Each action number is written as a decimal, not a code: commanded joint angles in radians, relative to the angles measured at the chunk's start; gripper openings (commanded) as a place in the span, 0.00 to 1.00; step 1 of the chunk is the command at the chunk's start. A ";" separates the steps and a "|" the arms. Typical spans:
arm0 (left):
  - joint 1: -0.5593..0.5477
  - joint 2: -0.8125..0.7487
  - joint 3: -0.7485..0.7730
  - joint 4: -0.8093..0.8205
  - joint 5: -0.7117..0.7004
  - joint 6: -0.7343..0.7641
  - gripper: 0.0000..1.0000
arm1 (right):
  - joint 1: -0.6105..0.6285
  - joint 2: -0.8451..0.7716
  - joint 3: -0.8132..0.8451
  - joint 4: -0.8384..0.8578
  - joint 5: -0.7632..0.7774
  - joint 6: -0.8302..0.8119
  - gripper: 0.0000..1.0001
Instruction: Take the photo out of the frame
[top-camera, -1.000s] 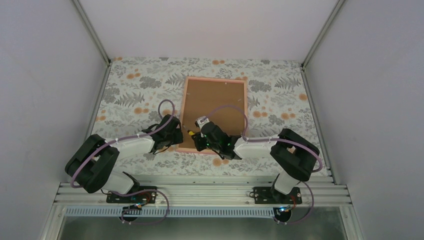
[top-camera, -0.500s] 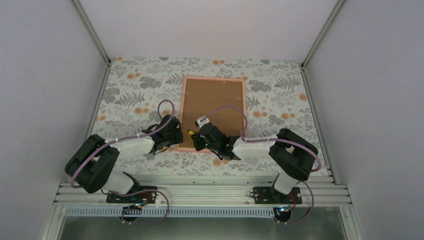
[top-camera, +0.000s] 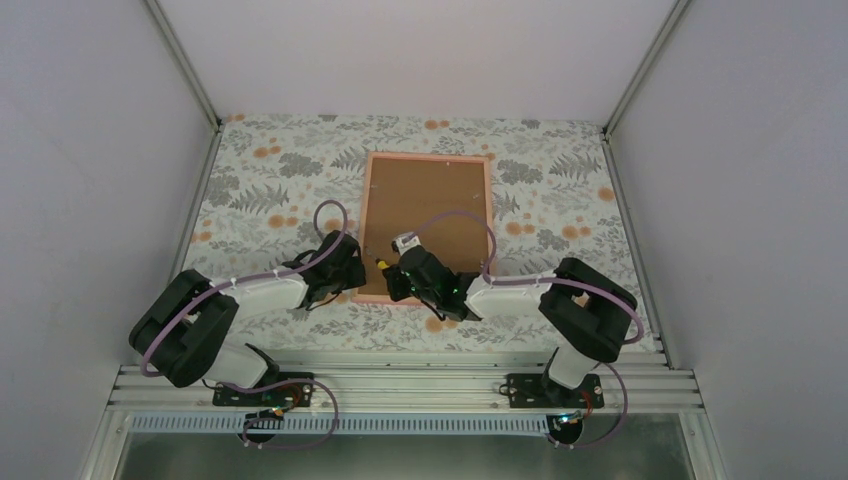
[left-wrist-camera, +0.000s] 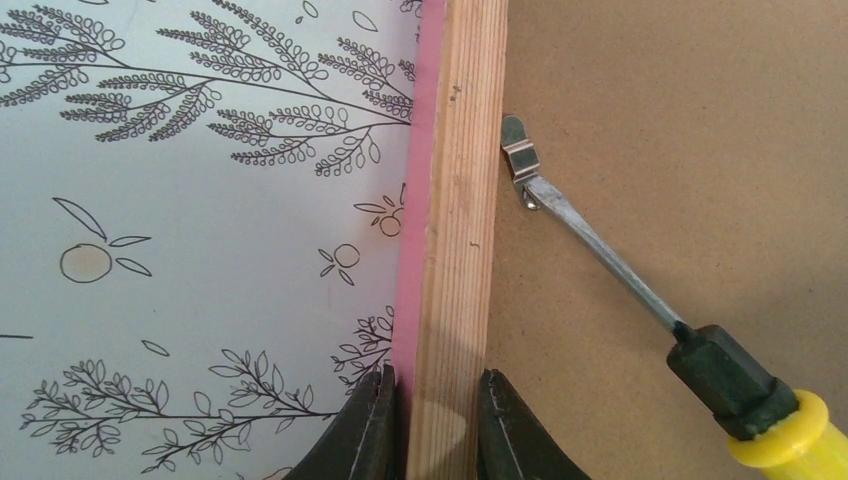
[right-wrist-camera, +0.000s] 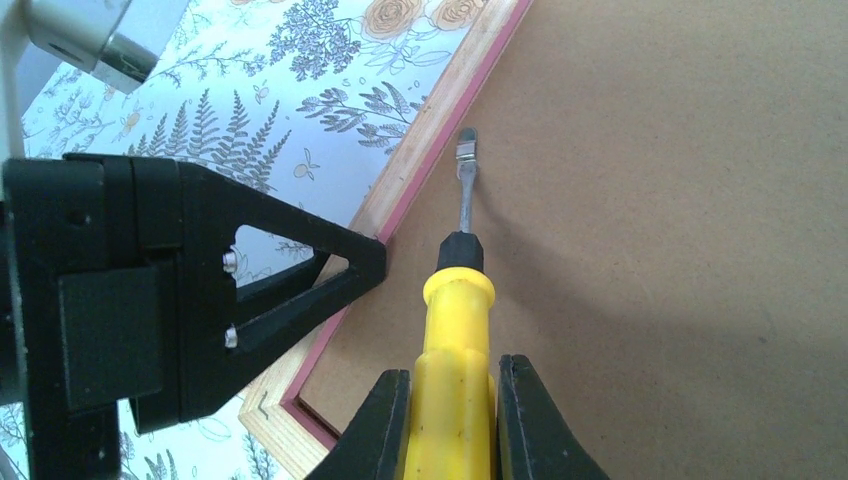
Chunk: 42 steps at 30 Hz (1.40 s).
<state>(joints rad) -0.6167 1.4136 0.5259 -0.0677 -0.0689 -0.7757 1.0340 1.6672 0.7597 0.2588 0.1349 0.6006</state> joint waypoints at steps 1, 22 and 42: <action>-0.012 0.022 -0.033 -0.050 0.079 -0.074 0.08 | 0.012 -0.058 -0.038 0.030 0.029 -0.001 0.04; -0.014 0.031 -0.033 -0.047 0.082 -0.073 0.08 | 0.015 0.046 0.021 0.042 0.006 -0.010 0.04; -0.015 0.032 -0.037 -0.042 0.086 -0.079 0.08 | 0.015 0.026 0.035 -0.055 0.181 0.093 0.04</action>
<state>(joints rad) -0.6224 1.4181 0.5251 -0.0544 -0.0559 -0.7906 1.0519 1.6897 0.7715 0.2687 0.1806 0.6270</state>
